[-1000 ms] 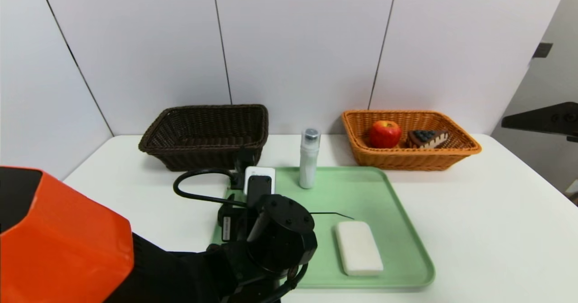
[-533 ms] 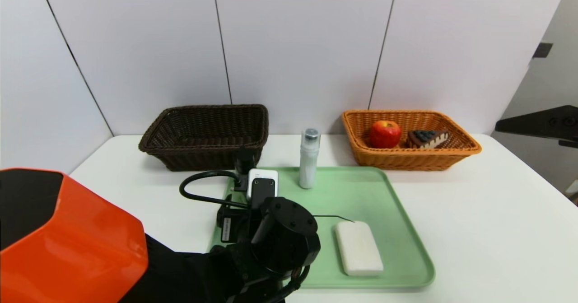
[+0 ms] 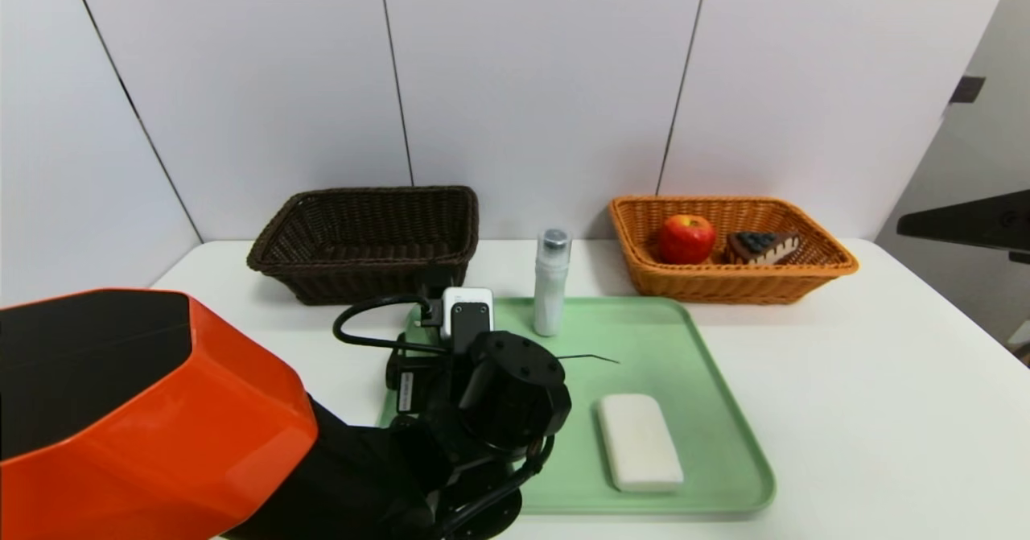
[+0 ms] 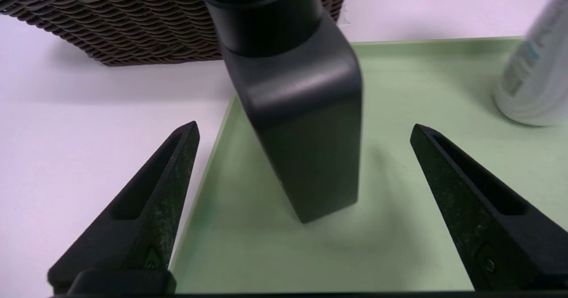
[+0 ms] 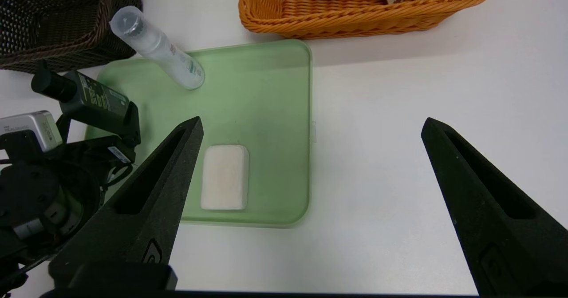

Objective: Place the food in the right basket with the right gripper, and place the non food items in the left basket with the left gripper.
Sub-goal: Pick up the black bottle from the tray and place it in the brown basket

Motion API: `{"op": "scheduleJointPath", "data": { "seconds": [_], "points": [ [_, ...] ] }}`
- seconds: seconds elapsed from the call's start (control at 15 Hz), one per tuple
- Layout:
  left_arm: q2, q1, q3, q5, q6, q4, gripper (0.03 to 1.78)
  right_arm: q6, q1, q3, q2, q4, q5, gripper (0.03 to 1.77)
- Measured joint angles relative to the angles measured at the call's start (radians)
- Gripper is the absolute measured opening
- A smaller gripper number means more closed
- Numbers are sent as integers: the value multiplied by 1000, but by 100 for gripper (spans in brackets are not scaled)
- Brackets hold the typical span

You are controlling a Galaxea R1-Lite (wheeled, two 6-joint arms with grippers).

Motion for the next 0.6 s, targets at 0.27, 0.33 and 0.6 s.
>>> {"op": "scheduleJointPath", "data": {
  "seconds": [0.27, 0.33, 0.6],
  "points": [
    [23, 17, -18, 4, 1, -3, 169, 0, 1, 10, -9, 0, 1, 170],
    [28, 21, -26, 4, 1, -3, 169, 0, 1, 13, -13, 0, 0, 170],
    [49, 39, -71, 4, 10, -2, 169, -1, 1, 17, -20, 0, 1, 170]
  ]
}}
